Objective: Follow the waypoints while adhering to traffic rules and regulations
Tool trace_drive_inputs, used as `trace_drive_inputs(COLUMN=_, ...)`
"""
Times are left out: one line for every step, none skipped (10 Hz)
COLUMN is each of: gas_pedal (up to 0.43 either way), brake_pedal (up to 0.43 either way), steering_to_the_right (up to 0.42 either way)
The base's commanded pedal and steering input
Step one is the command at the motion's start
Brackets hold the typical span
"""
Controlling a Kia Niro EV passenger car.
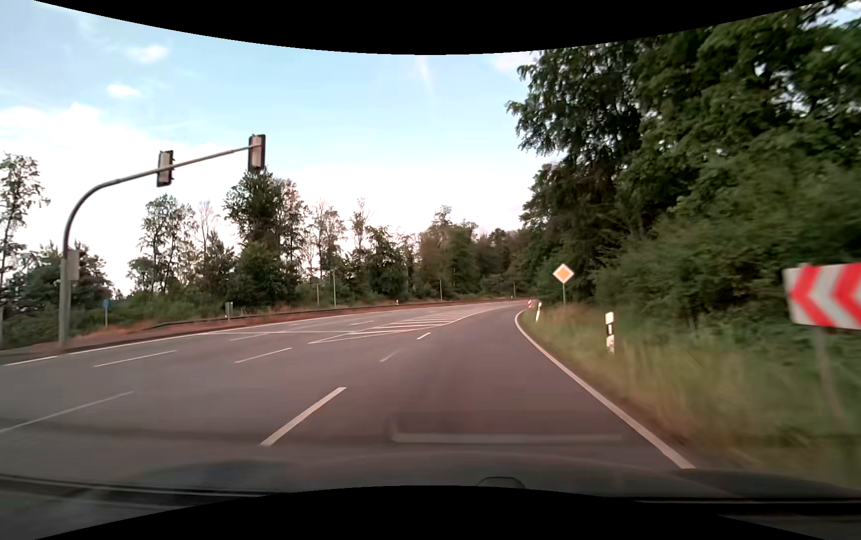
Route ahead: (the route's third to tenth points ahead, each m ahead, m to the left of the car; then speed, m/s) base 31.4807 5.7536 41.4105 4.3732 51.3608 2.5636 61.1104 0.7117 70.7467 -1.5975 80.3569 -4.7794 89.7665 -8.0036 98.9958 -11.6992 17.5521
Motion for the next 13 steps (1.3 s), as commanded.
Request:
trace_drive_inputs(gas_pedal=0.059, brake_pedal=0.000, steering_to_the_right=0.014)
trace_drive_inputs(gas_pedal=0.059, brake_pedal=0.000, steering_to_the_right=0.014)
trace_drive_inputs(gas_pedal=0.059, brake_pedal=0.000, steering_to_the_right=0.014)
trace_drive_inputs(gas_pedal=0.059, brake_pedal=0.000, steering_to_the_right=0.015)
trace_drive_inputs(gas_pedal=0.059, brake_pedal=0.000, steering_to_the_right=0.015)
trace_drive_inputs(gas_pedal=0.067, brake_pedal=0.000, steering_to_the_right=0.015)
trace_drive_inputs(gas_pedal=0.067, brake_pedal=0.000, steering_to_the_right=0.015)
trace_drive_inputs(gas_pedal=0.067, brake_pedal=0.000, steering_to_the_right=0.015)
trace_drive_inputs(gas_pedal=0.067, brake_pedal=0.000, steering_to_the_right=0.015)
trace_drive_inputs(gas_pedal=0.067, brake_pedal=0.000, steering_to_the_right=0.016)
trace_drive_inputs(gas_pedal=0.067, brake_pedal=0.000, steering_to_the_right=0.016)
trace_drive_inputs(gas_pedal=0.067, brake_pedal=0.000, steering_to_the_right=0.016)
trace_drive_inputs(gas_pedal=0.079, brake_pedal=0.000, steering_to_the_right=0.016)
